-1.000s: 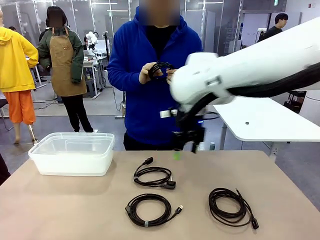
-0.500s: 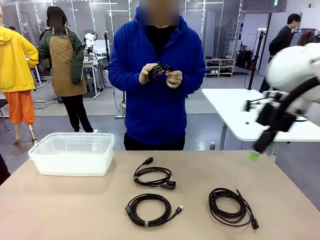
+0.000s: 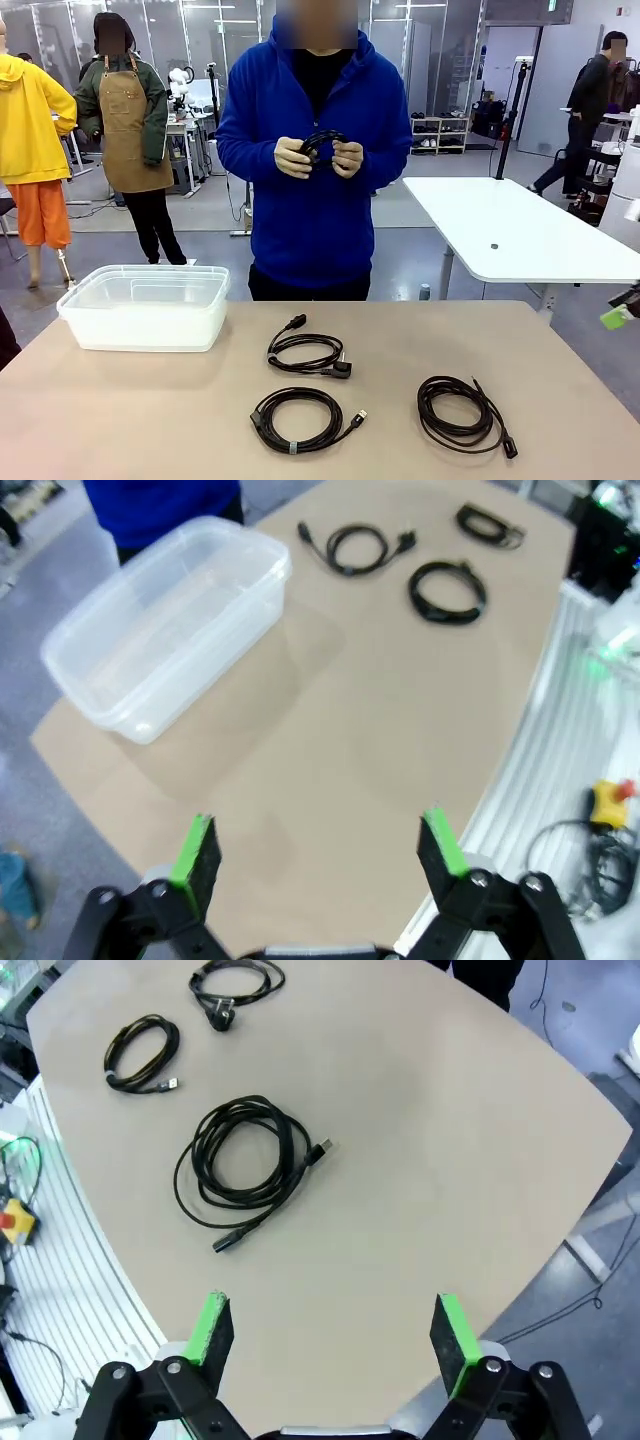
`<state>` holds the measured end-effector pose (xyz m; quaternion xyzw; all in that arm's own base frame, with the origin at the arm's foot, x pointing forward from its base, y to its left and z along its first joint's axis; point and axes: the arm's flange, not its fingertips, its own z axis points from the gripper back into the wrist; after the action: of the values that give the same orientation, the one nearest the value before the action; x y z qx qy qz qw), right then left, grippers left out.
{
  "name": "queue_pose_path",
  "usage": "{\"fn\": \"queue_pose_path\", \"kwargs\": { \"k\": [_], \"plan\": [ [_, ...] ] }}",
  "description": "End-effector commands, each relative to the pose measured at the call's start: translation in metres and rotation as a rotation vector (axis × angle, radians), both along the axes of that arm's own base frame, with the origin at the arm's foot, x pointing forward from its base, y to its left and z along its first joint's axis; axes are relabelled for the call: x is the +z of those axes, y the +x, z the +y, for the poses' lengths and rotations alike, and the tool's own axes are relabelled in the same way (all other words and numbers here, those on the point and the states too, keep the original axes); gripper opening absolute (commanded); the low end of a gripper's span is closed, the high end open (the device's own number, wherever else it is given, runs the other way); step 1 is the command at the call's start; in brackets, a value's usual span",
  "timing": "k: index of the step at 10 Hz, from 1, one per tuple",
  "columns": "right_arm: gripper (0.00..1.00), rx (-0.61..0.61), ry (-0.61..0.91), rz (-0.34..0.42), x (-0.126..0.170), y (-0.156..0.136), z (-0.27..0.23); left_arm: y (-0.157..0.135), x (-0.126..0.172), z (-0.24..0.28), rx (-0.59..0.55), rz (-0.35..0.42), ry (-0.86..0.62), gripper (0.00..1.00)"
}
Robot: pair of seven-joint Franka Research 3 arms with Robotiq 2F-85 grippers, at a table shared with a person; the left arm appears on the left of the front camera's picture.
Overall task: Organize and store the cables.
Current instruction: Place the Power Cable into the Organizing box.
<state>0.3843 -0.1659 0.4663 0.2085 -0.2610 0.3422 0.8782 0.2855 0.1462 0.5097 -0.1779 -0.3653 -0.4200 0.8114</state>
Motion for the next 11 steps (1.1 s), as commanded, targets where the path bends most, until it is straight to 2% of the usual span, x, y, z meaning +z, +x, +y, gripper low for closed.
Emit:
{"fn": "queue_pose_path", "kwargs": {
  "k": [1, 2, 4, 6, 7, 9, 10, 11],
  "plan": [
    [1.0, 0.008, 0.085, -0.078, -0.024, -0.009, -0.008, 0.013, 0.013, -0.05, -0.035, 0.044, 0.009, 1.0],
    [1.0, -0.025, 0.097, -0.069, -0.039, -0.009, -0.011, 0.021, 0.016, -0.076, -0.017, 0.059, 0.022, 1.0],
    [1.0, -0.035, 0.141, -0.113, -0.062, -0.026, -0.021, 0.036, 0.014, -0.139, -0.027, 0.112, 0.066, 1.0],
    [1.0, -0.012, 0.134, -0.164, -0.074, -0.047, -0.019, 0.052, 0.001, -0.2, 0.087, 0.155, 0.117, 1.0],
    [1.0, -0.005, 0.133, -0.188, -0.078, -0.056, -0.017, 0.06, -0.007, -0.228, 0.155, 0.139, 0.163, 1.0],
    [1.0, 0.036, 0.154, -0.234, -0.086, -0.071, -0.026, 0.08, -0.033, -0.283, 0.2, 0.165, 0.211, 1.0],
    [1.0, 0.006, 0.134, -0.149, -0.076, -0.055, -0.021, 0.088, -0.046, -0.302, 0.247, 0.158, 0.194, 1.0],
    [1.0, 0.006, 0.134, -0.149, -0.076, -0.055, -0.021, 0.09, -0.053, -0.314, 0.242, 0.156, 0.179, 1.0]
  ]
}}
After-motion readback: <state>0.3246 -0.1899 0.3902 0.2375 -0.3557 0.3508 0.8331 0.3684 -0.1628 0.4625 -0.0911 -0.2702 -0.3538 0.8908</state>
